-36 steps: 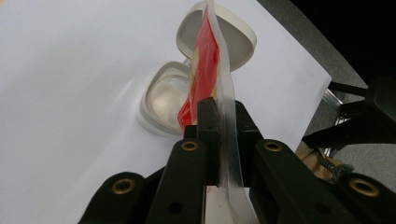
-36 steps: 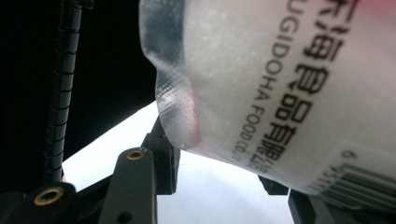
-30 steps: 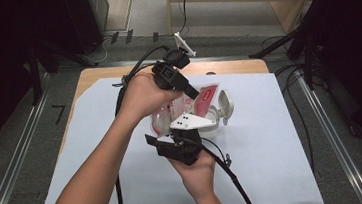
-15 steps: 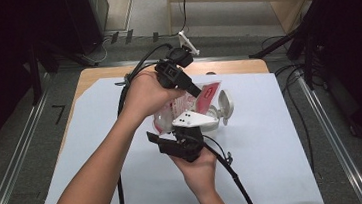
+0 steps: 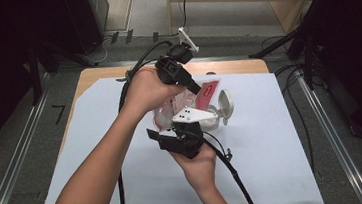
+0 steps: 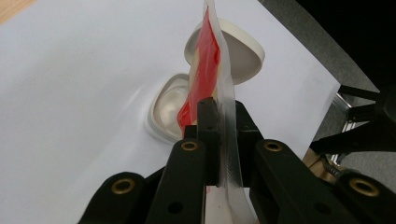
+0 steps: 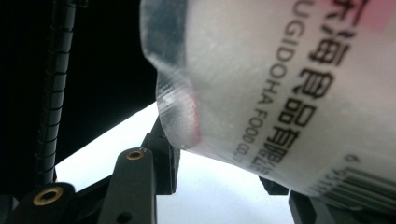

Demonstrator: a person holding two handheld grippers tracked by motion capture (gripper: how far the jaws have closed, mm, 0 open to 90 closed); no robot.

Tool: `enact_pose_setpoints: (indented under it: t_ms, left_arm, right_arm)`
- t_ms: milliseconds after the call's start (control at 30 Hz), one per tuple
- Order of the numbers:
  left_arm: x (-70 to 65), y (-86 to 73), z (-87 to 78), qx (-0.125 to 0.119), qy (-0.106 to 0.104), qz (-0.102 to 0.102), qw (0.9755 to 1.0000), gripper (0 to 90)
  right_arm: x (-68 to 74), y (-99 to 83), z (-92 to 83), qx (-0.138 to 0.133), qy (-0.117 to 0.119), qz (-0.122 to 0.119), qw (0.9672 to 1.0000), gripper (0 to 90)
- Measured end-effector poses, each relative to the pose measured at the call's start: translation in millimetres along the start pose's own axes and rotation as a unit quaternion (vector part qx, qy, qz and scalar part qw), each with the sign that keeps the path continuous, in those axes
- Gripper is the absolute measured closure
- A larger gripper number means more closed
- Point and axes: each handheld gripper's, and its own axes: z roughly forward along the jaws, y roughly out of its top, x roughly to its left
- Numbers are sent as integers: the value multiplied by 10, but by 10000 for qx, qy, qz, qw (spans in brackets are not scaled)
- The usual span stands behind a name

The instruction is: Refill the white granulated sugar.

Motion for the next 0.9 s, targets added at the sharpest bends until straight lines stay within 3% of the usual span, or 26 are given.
enact_pose_setpoints:
  t_ms: [333,567,767,900]
  left_arm:
    - [8,36,12,109,-9,-38,9999,871]
    - [24,-1,-3,245,-58,-15,9997,876]
    - [-2,-30,-7,233,7,87,9997,886]
    - [12,-60,-7,136,-23,46,9999,891]
  right_arm:
    - [-1,17,-25,-9,-19,16,10000,571]
    - [76,11,-26,85,-34,-36,10000,571]
    - [112,0,-27,97,-56,-62,9999,571]
    - [116,-14,-12,124,-75,-88,9999,570]
